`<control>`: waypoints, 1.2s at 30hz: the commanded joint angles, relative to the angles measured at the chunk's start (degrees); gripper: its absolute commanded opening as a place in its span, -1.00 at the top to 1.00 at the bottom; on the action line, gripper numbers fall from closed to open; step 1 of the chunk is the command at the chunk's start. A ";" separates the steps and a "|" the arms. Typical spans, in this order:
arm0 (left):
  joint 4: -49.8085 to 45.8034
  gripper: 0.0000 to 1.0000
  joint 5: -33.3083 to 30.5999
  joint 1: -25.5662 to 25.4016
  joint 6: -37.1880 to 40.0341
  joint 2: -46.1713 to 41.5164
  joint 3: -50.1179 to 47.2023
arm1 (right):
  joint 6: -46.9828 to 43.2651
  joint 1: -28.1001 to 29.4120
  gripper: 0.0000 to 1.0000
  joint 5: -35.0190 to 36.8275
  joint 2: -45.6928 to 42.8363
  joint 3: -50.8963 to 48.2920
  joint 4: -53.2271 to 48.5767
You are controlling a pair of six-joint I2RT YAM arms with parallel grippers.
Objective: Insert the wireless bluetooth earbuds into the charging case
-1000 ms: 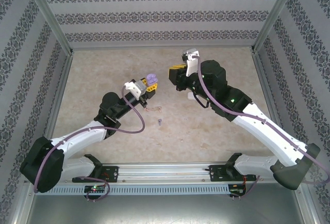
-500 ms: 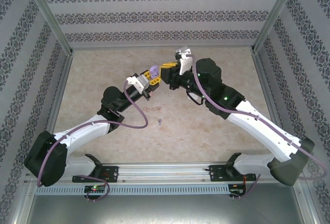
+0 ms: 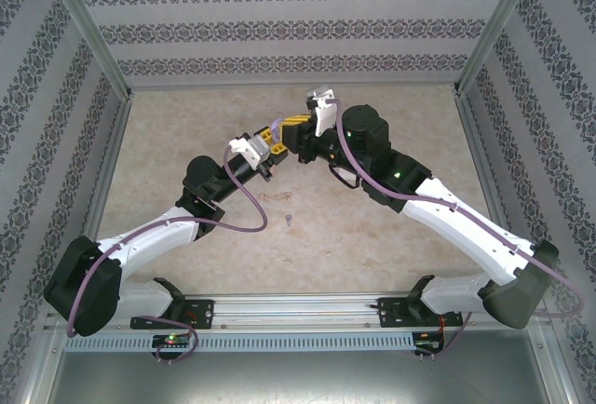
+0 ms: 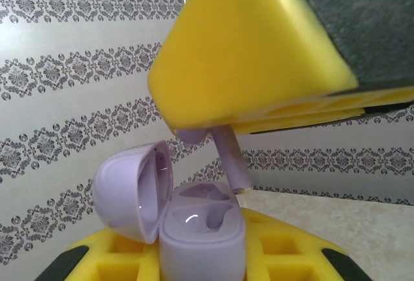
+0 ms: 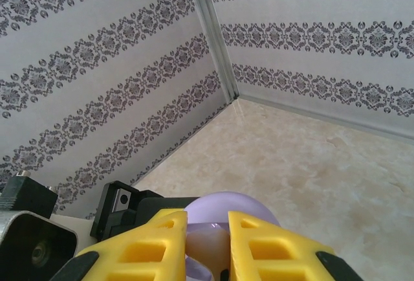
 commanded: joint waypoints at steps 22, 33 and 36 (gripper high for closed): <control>0.90 1.00 2.05 -0.95 -0.17 -3.76 1.01 | -2.56 0.86 0.65 3.30 1.52 0.23 0.00; 0.01 1.00 1.67 -0.96 -0.39 -4.05 1.17 | -6.49 3.33 0.68 -0.28 3.39 0.60 -1.65; -0.06 1.00 1.43 -0.96 -0.48 -4.17 1.07 | -7.94 4.19 0.68 -0.97 3.58 0.32 -2.27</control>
